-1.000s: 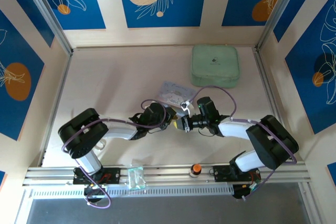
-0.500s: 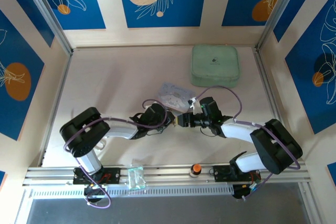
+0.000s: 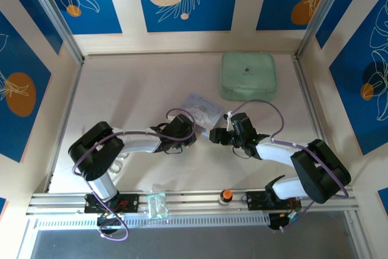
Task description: Unlock a padlock with a key
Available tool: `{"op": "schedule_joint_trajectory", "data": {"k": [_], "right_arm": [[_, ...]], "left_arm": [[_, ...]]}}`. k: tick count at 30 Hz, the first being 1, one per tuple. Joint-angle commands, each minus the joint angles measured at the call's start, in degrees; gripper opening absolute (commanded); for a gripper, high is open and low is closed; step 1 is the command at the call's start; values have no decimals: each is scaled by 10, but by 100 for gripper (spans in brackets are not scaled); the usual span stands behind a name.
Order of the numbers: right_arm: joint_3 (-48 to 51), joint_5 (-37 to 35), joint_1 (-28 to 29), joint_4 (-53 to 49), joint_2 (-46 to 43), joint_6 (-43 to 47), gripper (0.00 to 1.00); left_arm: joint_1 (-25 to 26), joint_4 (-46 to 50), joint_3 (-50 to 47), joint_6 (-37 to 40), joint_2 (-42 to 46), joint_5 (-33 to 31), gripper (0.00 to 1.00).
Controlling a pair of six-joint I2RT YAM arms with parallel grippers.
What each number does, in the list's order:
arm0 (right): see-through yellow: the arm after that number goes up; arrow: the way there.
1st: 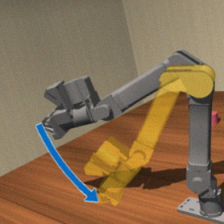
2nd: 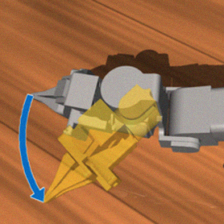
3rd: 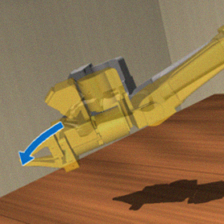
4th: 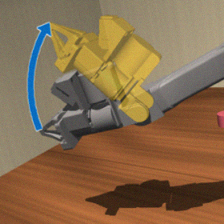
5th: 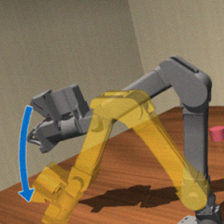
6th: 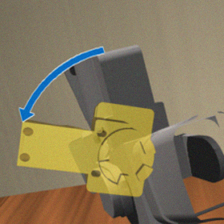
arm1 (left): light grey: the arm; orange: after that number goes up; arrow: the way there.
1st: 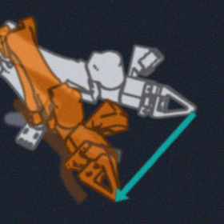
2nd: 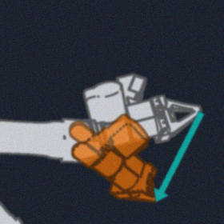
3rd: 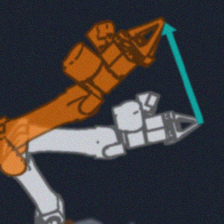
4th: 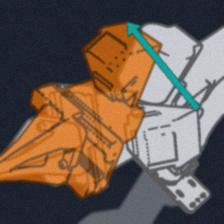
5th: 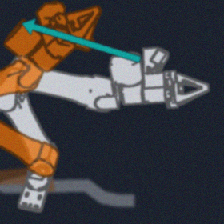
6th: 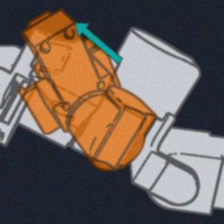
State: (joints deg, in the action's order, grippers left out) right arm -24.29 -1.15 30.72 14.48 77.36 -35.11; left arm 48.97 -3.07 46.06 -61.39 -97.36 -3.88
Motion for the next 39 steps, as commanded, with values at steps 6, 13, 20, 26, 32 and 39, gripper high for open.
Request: {"op": "schedule_joint_trajectory", "data": {"k": [6,13,20,26,32,39], "right_arm": [[-4,-18,2,-1,1,-13,55],[1,-28,2,-4,-6,-12,55],[0,-31,2,-9,-5,-11,55],[11,-27,6,0,-22,-18,56],[15,-38,36,-31,-91,-37,77],[-7,-49,102,-51,-128,-39,98]], "left_arm": [[15,162,54,98,-11,-109,35],[51,226,95,141,-20,-188,33],[82,254,122,154,-38,-208,34],[101,259,126,140,-26,-192,42],[94,213,86,141,62,-181,80],[28,94,1,105,171,-82,100]]}}
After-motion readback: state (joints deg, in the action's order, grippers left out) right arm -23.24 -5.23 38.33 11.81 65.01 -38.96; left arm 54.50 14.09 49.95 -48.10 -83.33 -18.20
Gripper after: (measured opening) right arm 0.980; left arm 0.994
